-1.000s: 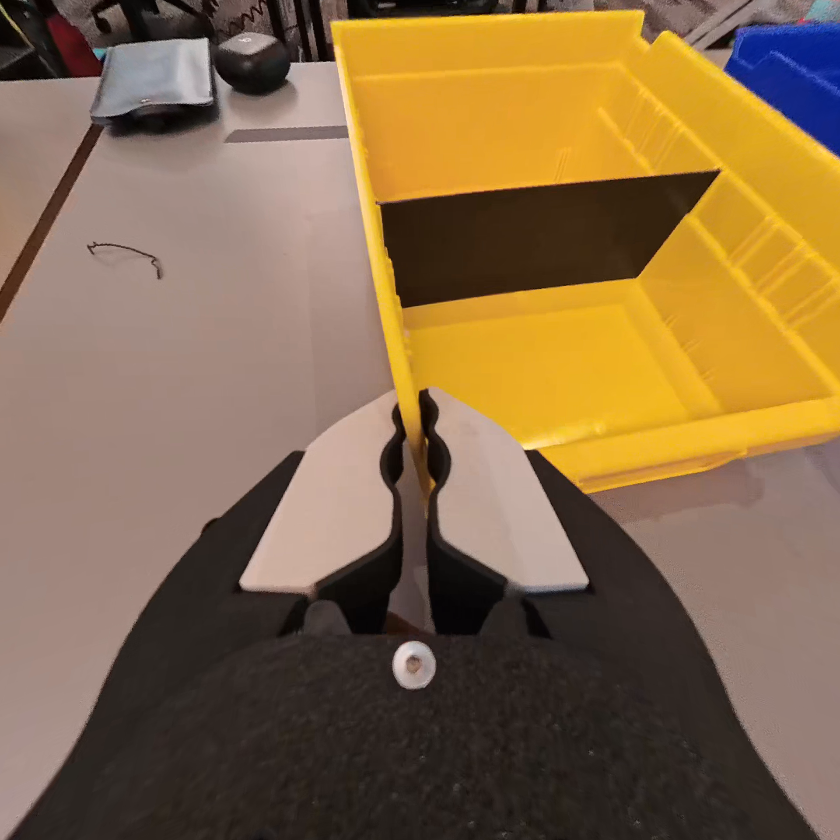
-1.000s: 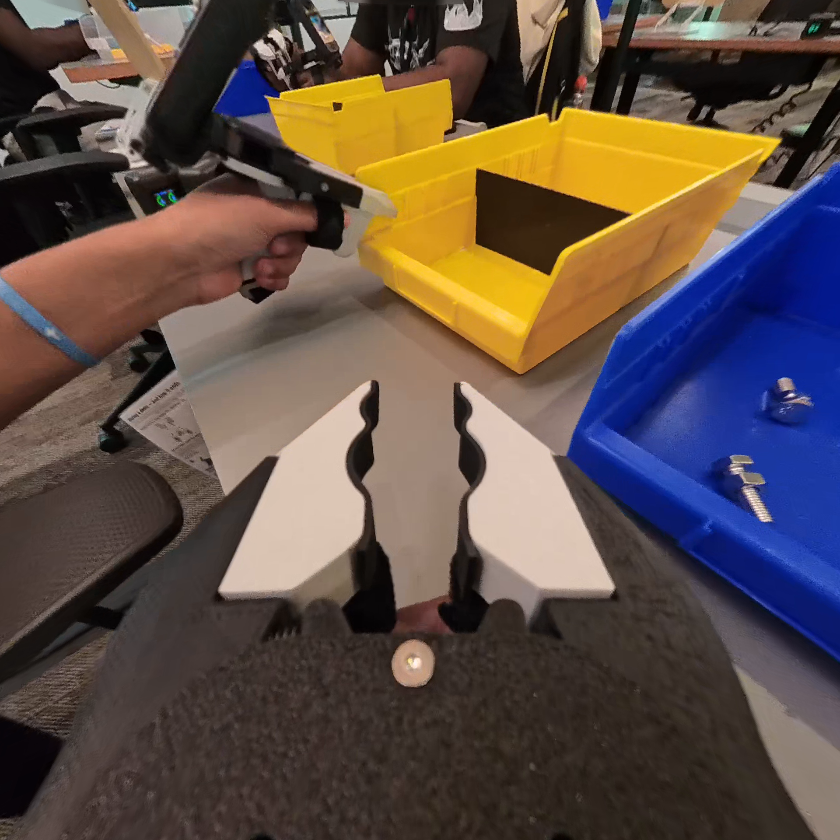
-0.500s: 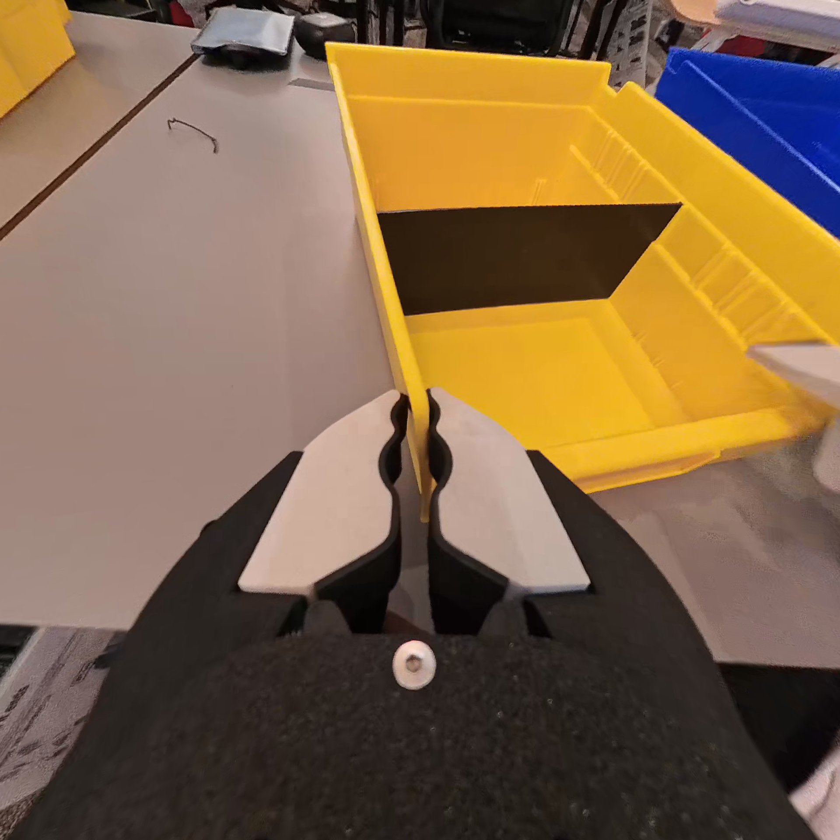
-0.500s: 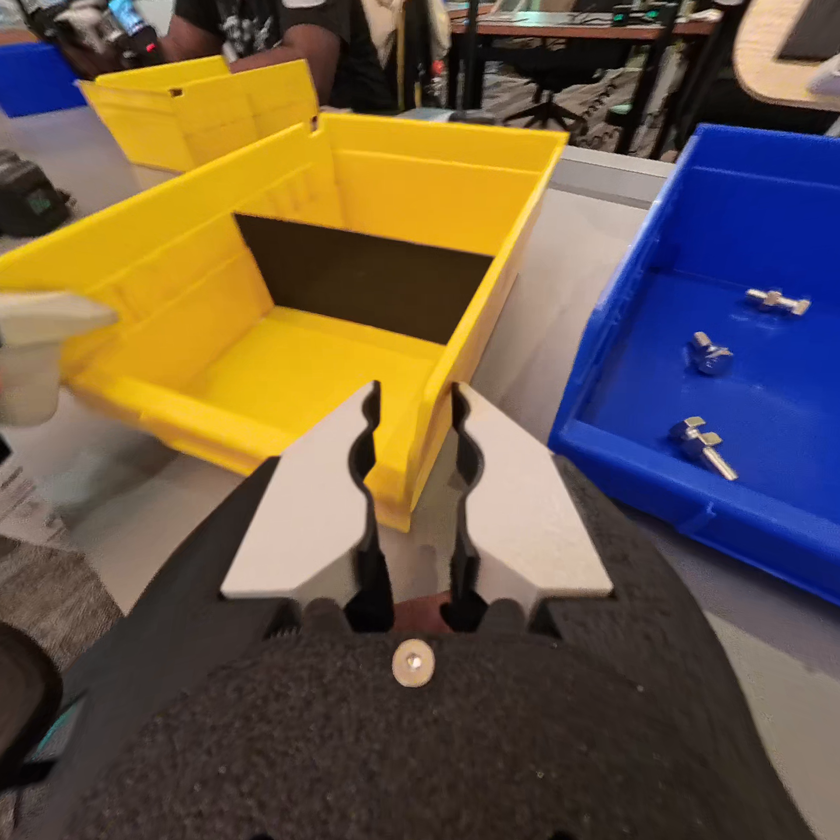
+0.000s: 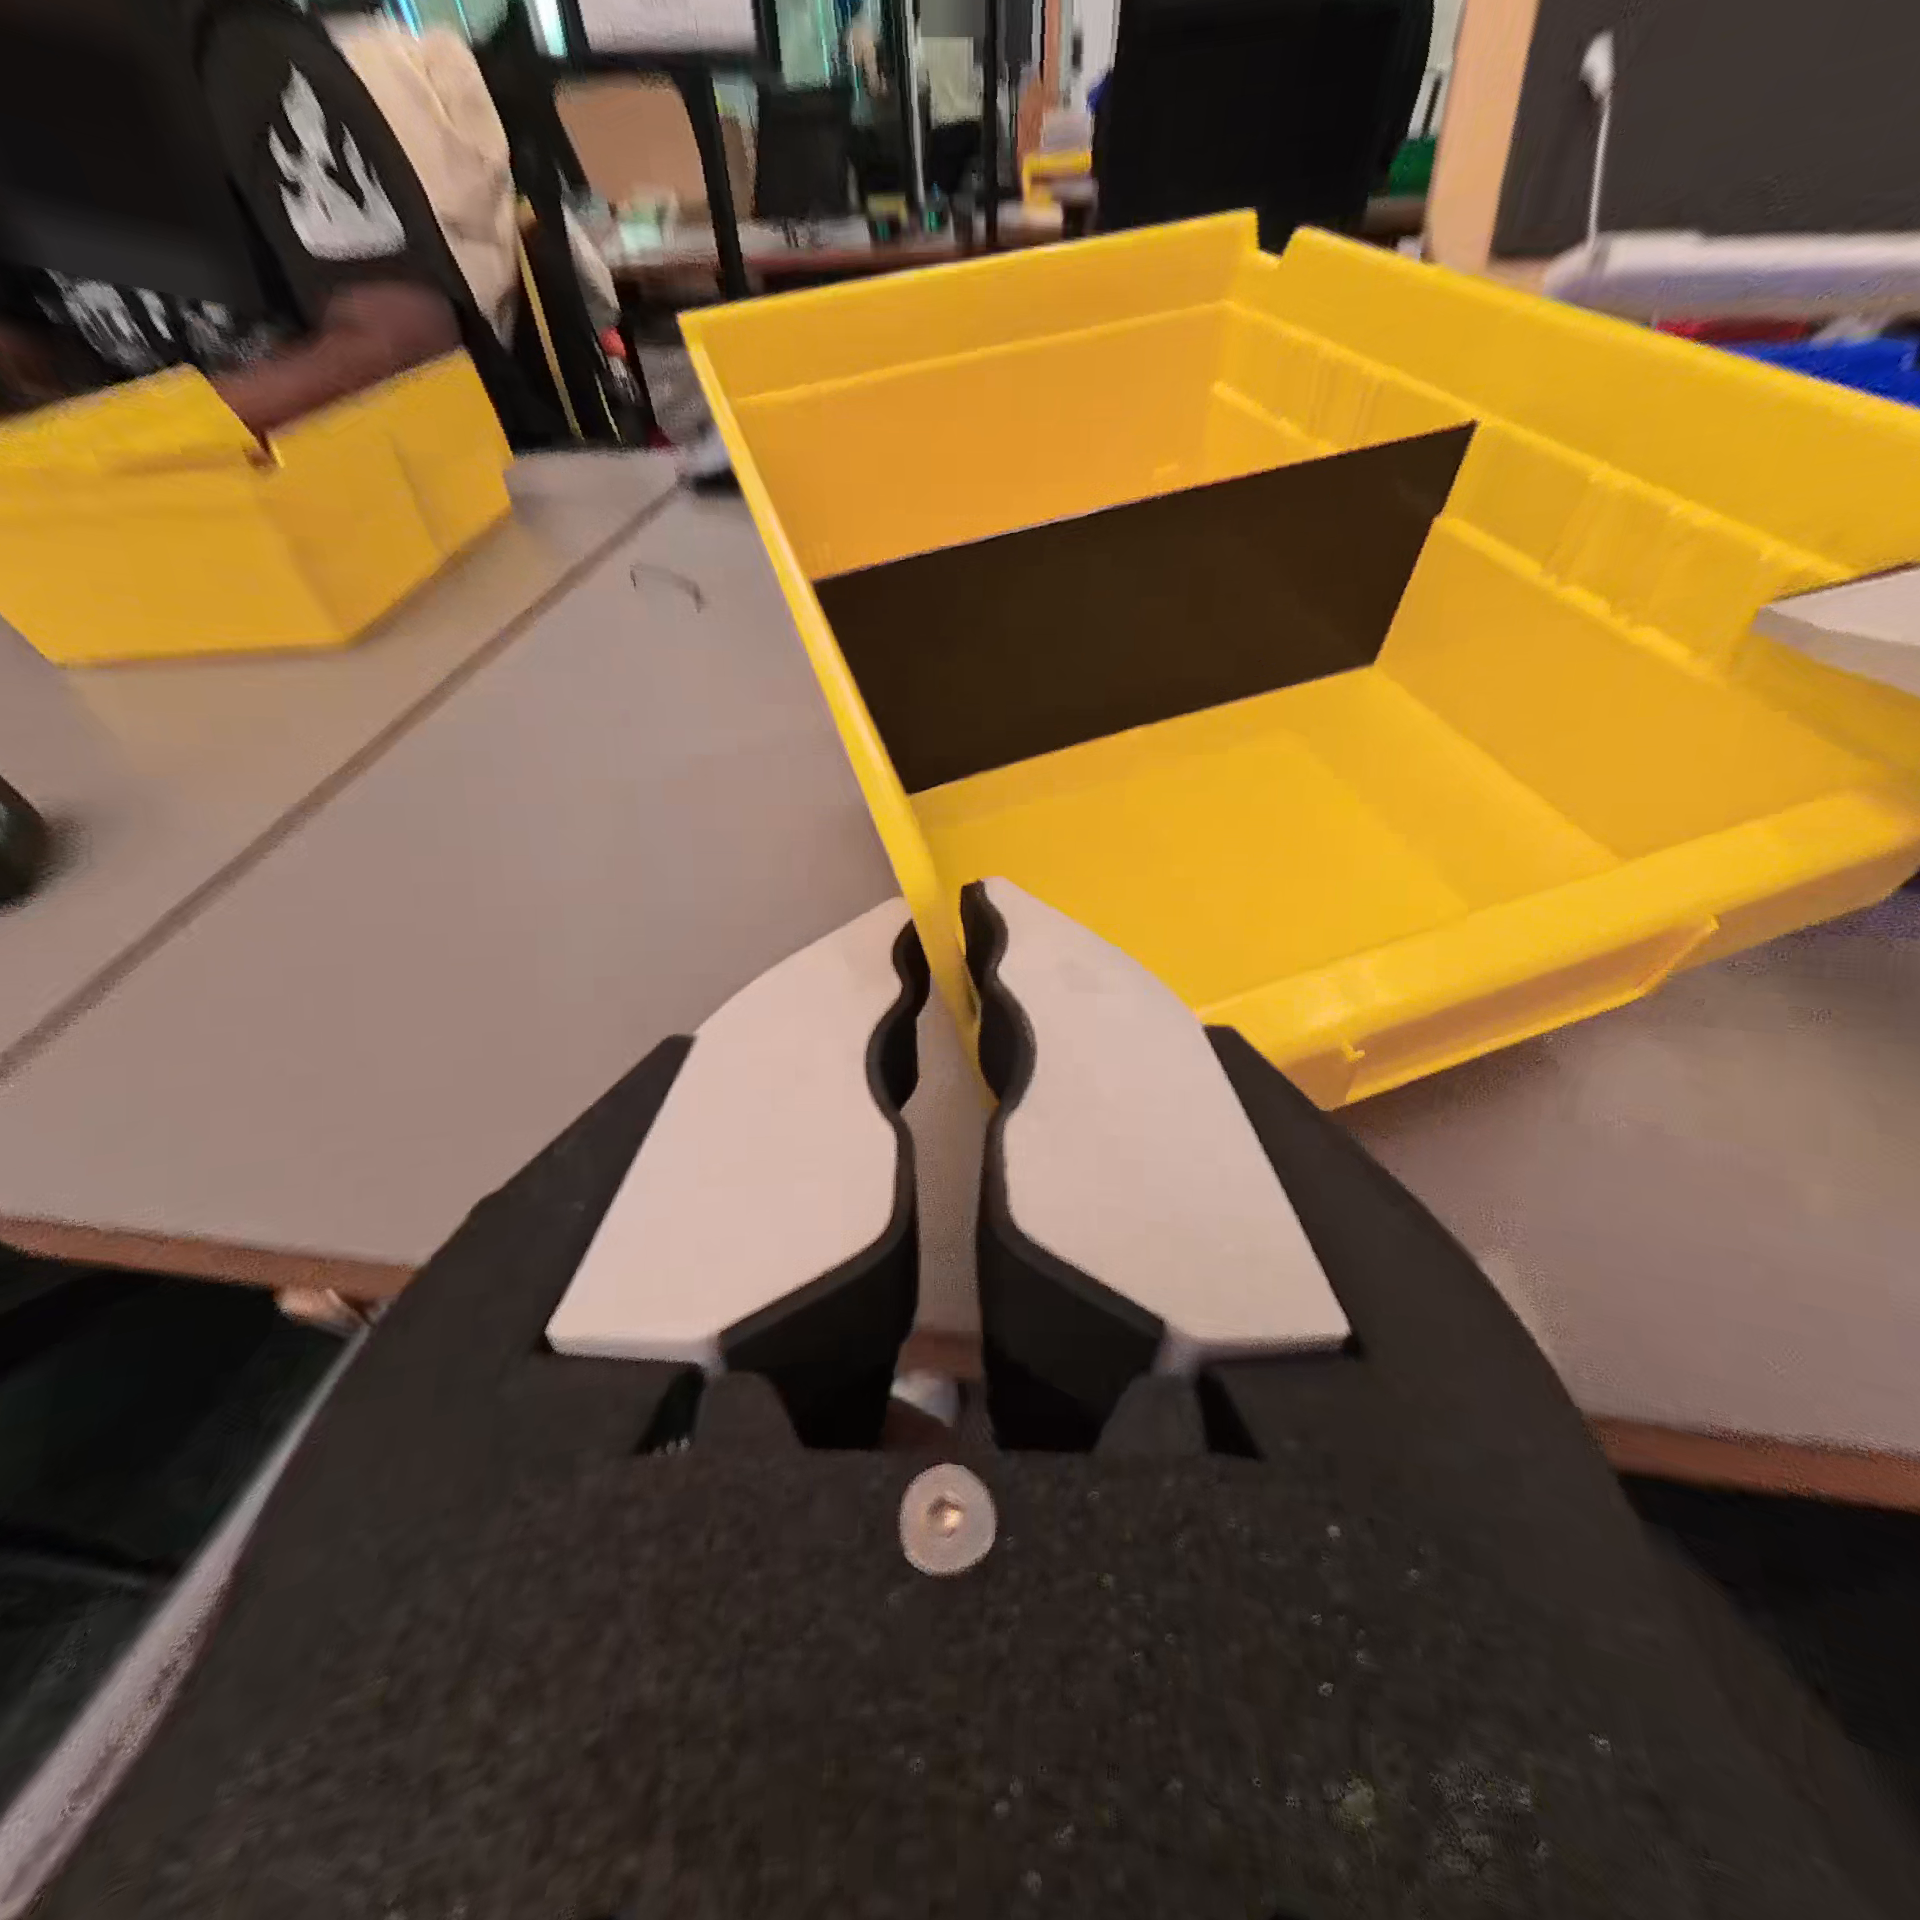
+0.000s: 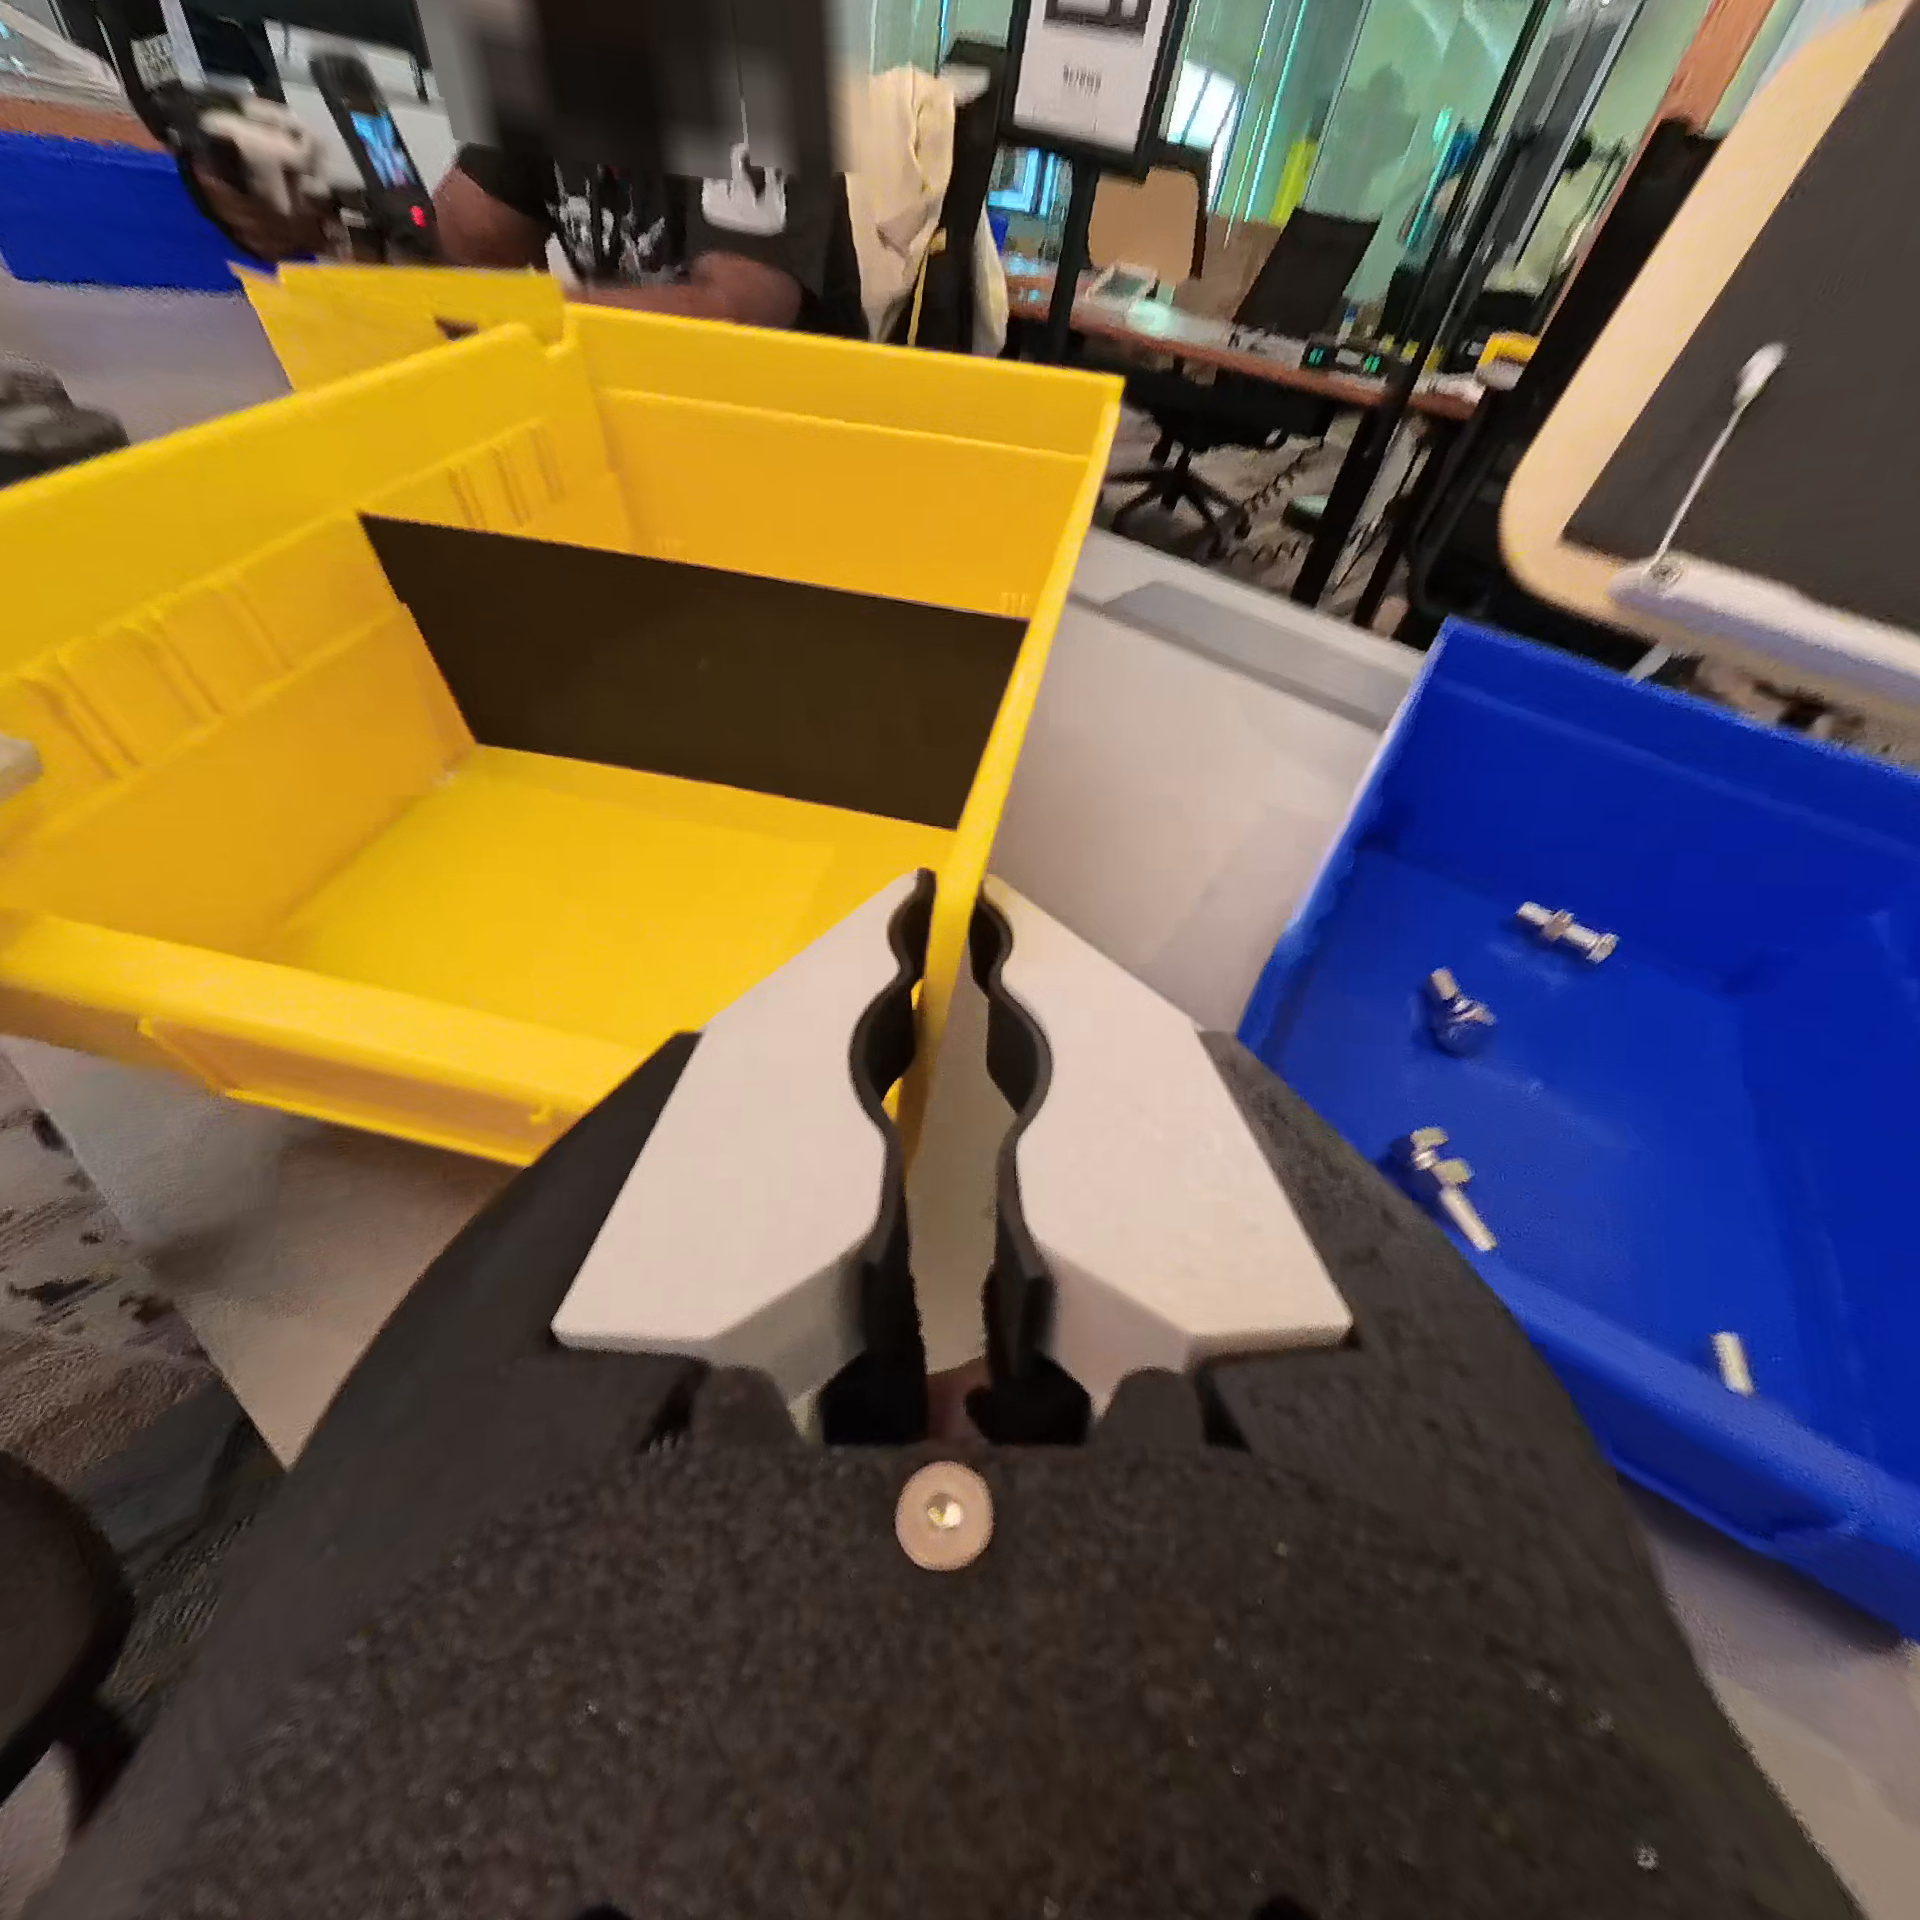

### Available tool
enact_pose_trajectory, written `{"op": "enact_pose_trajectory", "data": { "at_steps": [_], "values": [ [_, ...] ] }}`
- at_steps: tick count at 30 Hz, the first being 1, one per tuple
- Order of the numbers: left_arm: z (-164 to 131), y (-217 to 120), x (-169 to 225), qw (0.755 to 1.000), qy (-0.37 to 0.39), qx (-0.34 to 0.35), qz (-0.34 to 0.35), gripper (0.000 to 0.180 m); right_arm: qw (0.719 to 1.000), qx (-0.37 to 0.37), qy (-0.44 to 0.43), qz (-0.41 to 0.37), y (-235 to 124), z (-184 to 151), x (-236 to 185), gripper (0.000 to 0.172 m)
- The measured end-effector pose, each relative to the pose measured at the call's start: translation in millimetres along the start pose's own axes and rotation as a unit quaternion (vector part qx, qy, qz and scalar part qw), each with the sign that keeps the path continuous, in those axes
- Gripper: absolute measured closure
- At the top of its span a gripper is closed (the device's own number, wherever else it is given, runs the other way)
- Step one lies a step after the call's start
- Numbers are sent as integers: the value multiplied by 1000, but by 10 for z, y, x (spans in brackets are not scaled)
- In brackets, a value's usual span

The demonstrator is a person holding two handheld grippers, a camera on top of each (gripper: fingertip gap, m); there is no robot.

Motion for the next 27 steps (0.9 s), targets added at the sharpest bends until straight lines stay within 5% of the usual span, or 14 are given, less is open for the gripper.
{"op": "enact_pose_trajectory", "data": {
  "at_steps": [7,14,18,22,27],
  "values": [
    [1298,149,703,992,53,110,-33,176,990,107,28,-90,-546,764,925,165],
    [1876,410,2597,976,96,130,-144,176,964,96,87,-231,-1594,551,2513,167],
    [1866,314,3820,960,153,137,-188,176,946,71,127,-290,-2302,16,3349,167],
    [1547,136,4936,944,200,135,-224,174,923,48,172,-341,-3012,-549,4058,168],
    [973,69,5675,948,186,82,-244,173,901,31,247,-356,-3400,-1006,4518,168]
  ]
}}
Point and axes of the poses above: each gripper's, where its closed fingertips meet, y out along the fingers, z out of its top, x = y × z across the jaws, the point moved 2 cm from there along -y, back along the fingers, and after that the axes turned 9 degrees about z, right-handed, at the moved point
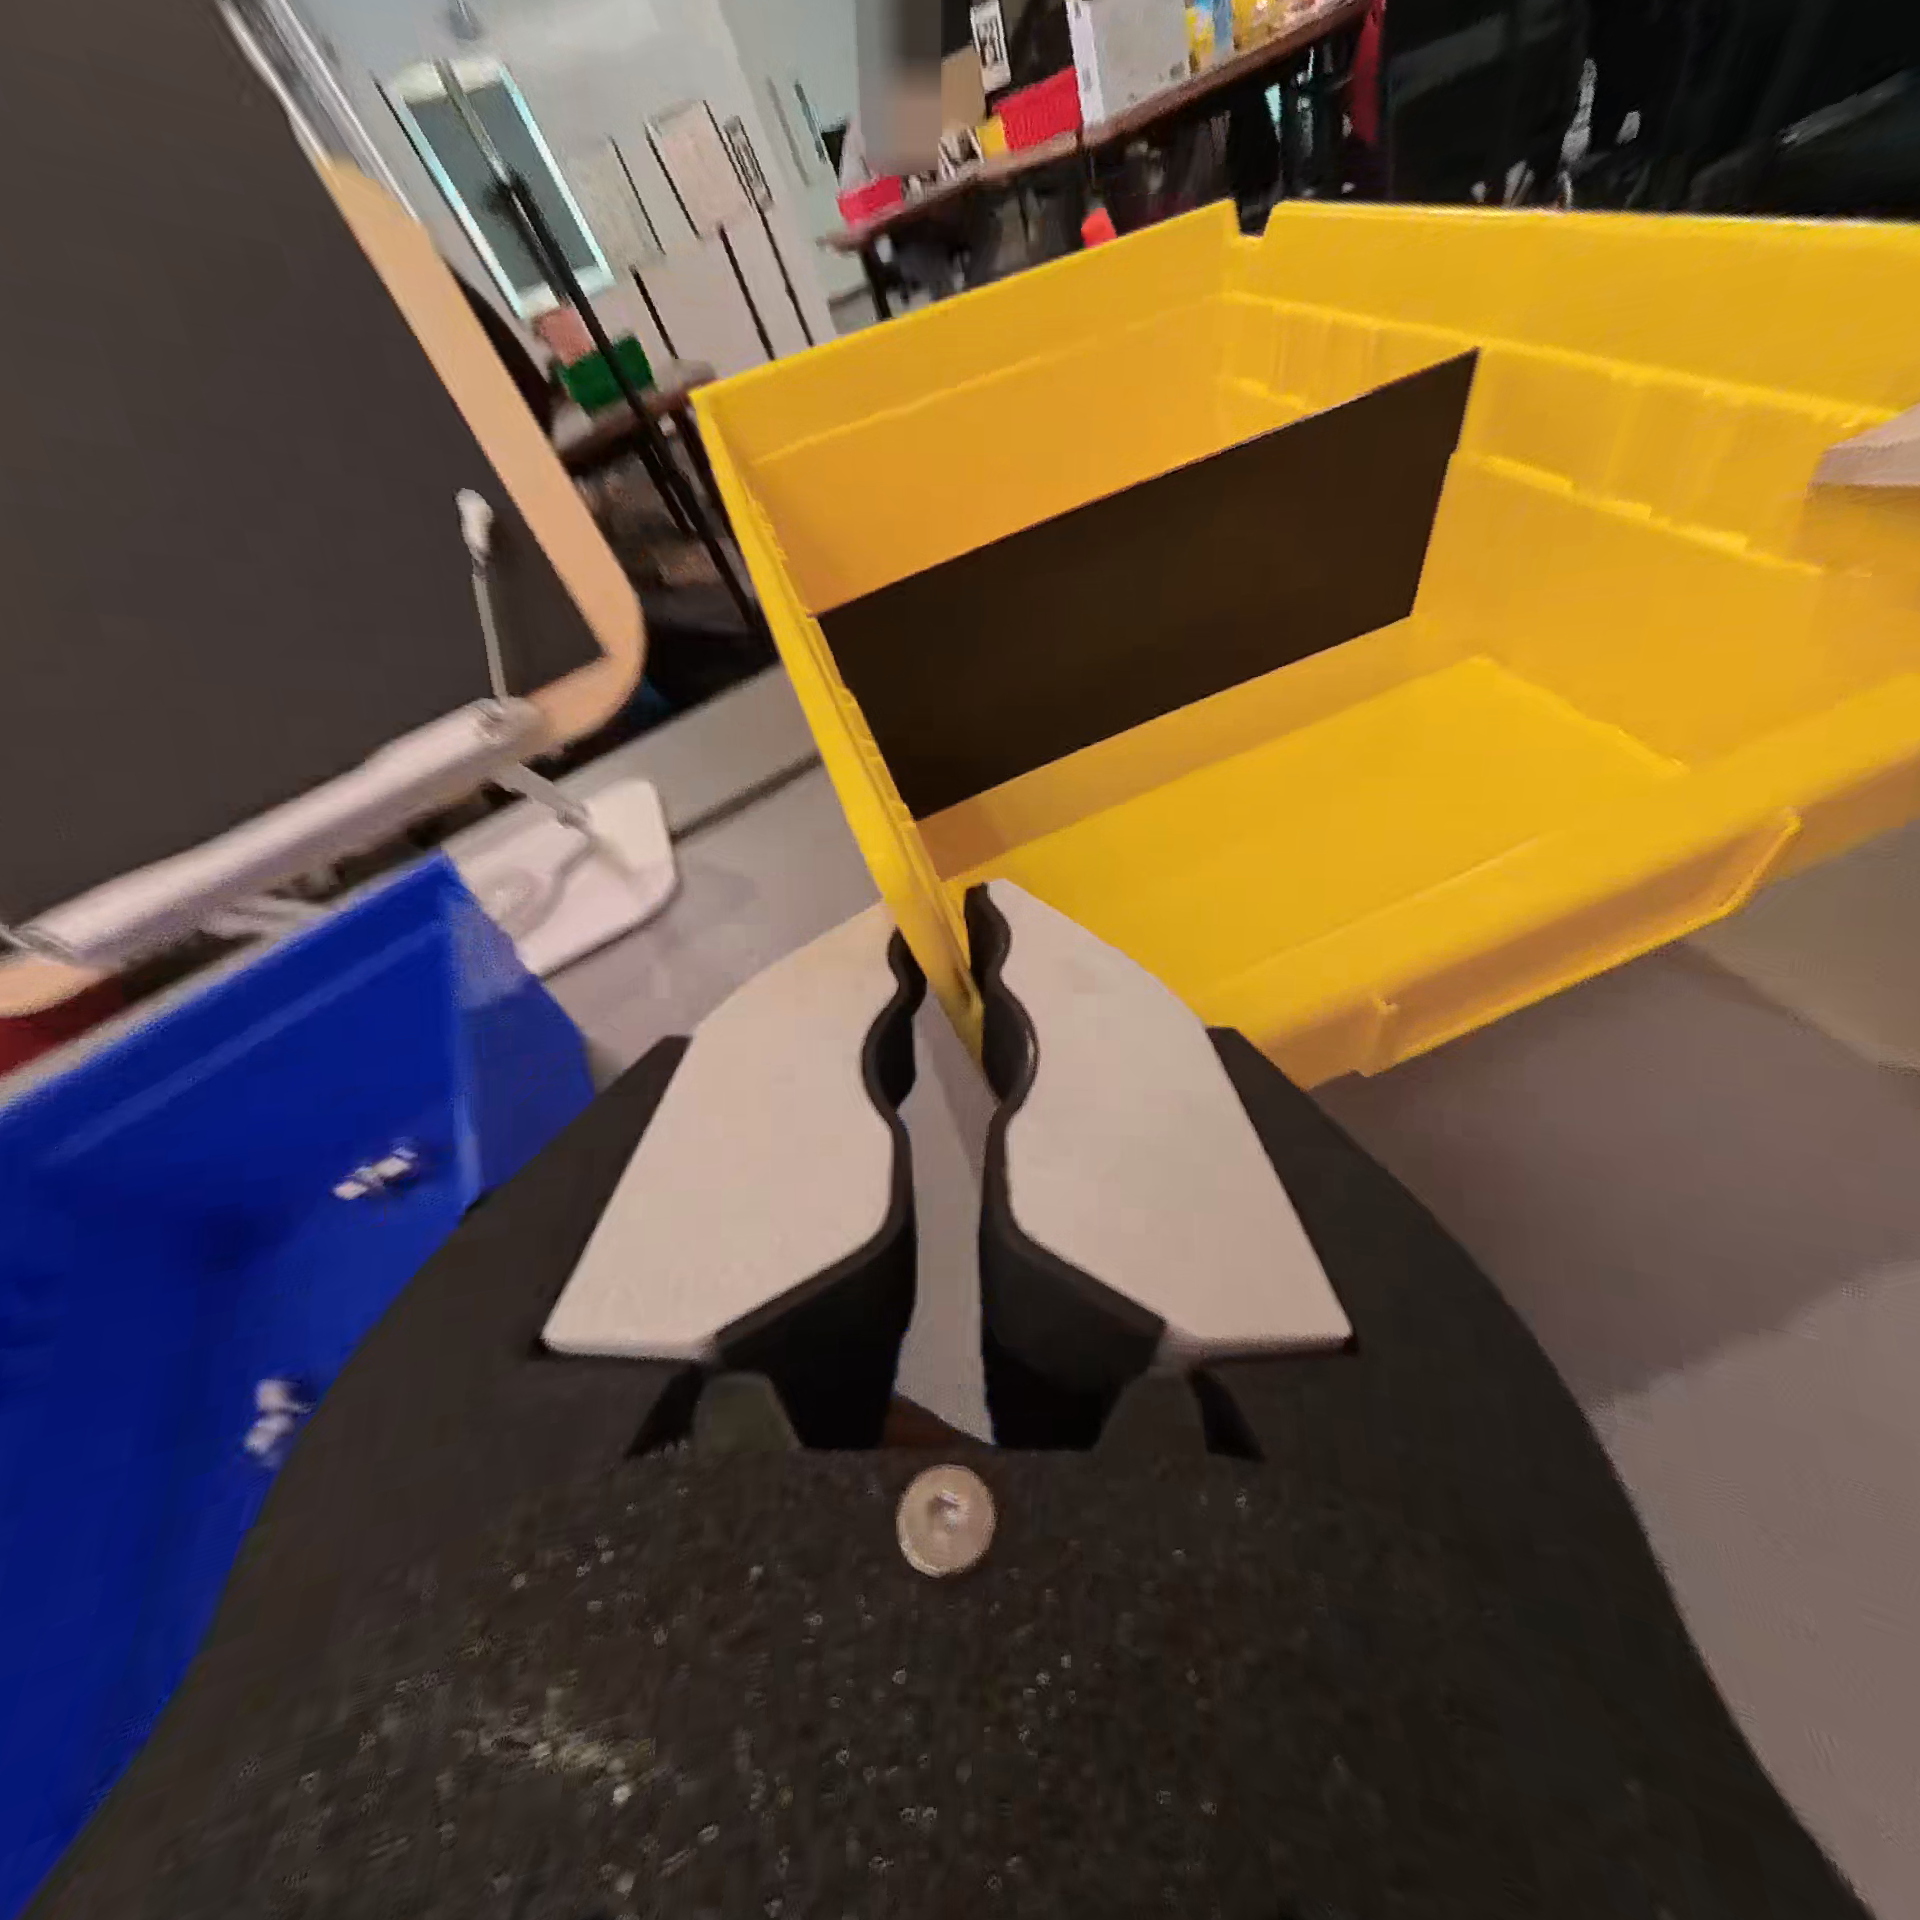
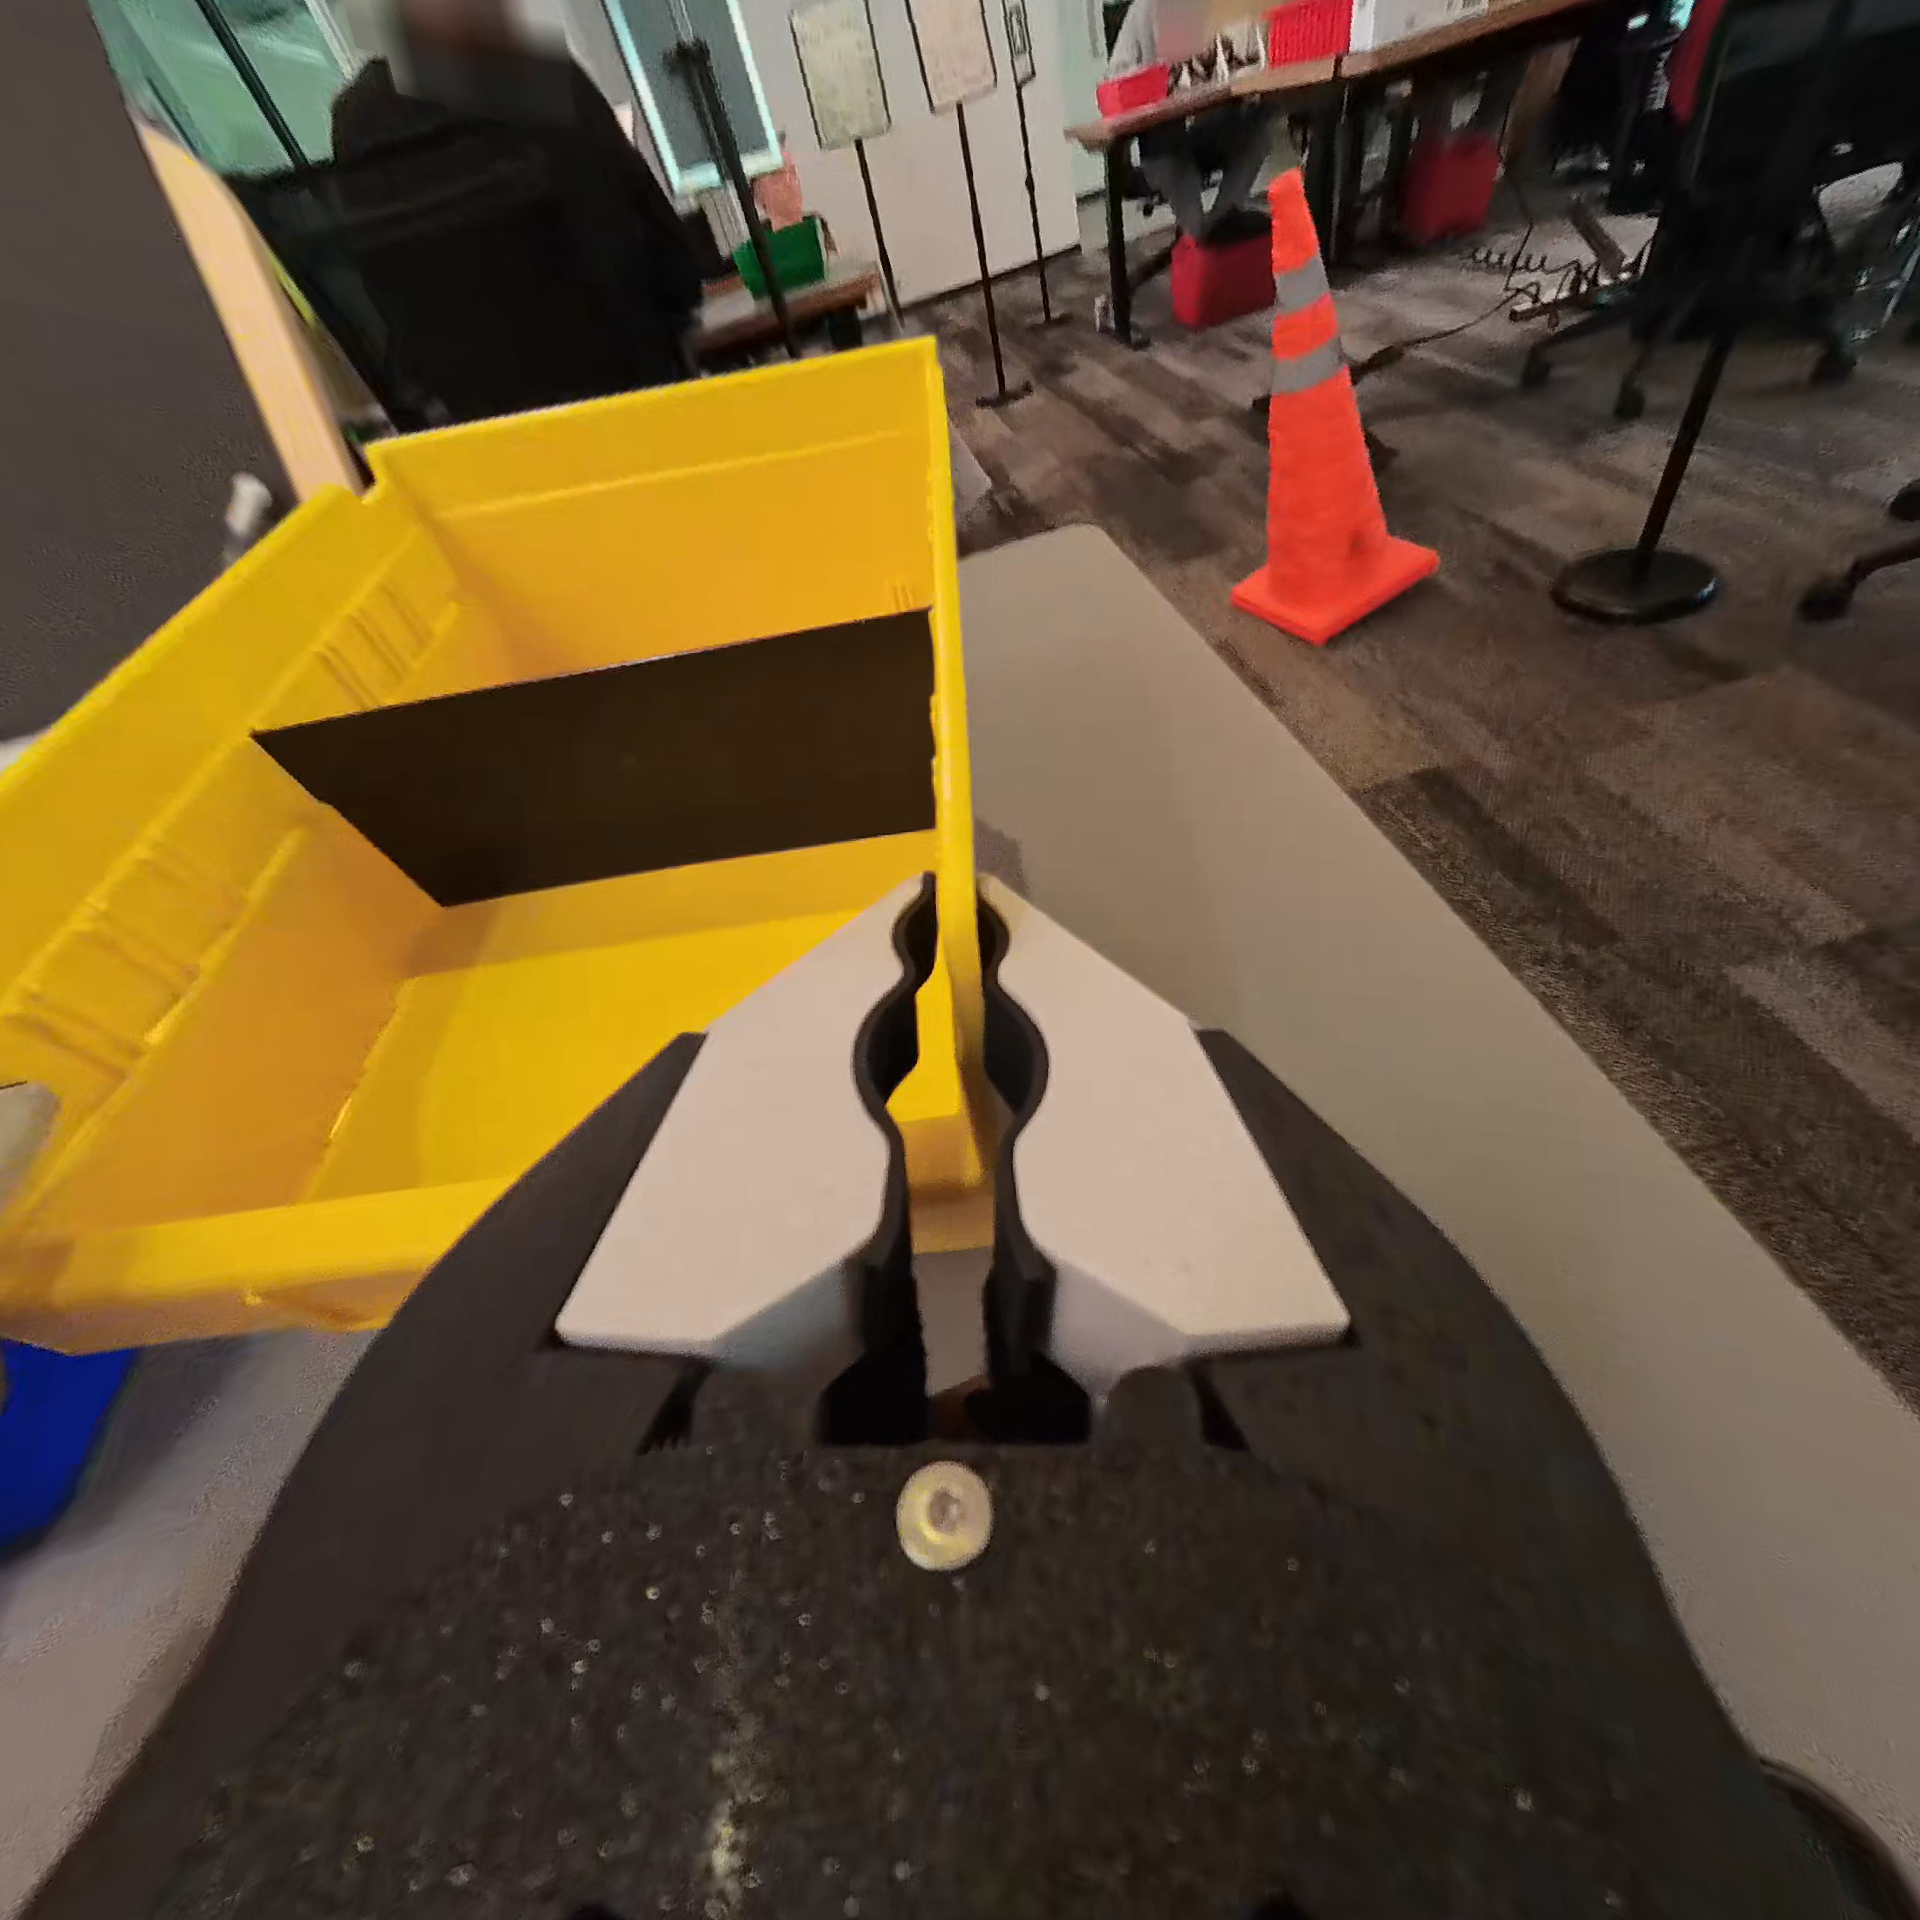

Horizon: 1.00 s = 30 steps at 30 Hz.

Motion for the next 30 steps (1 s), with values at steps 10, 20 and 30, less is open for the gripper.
{"op": "enact_pose_trajectory", "data": {
  "at_steps": [10,20,30],
  "values": [
    [-635,179,166,994,-69,-82,-15,172,995,-77,-64,4,348,-441,65,167],
    [-667,-97,559,990,-50,-80,-101,159,993,-103,-46,-33,277,-548,372,159],
    [-475,-867,-1315,983,-176,-20,-46,142,987,55,-149,4,-145,142,-342,143]
  ]
}}
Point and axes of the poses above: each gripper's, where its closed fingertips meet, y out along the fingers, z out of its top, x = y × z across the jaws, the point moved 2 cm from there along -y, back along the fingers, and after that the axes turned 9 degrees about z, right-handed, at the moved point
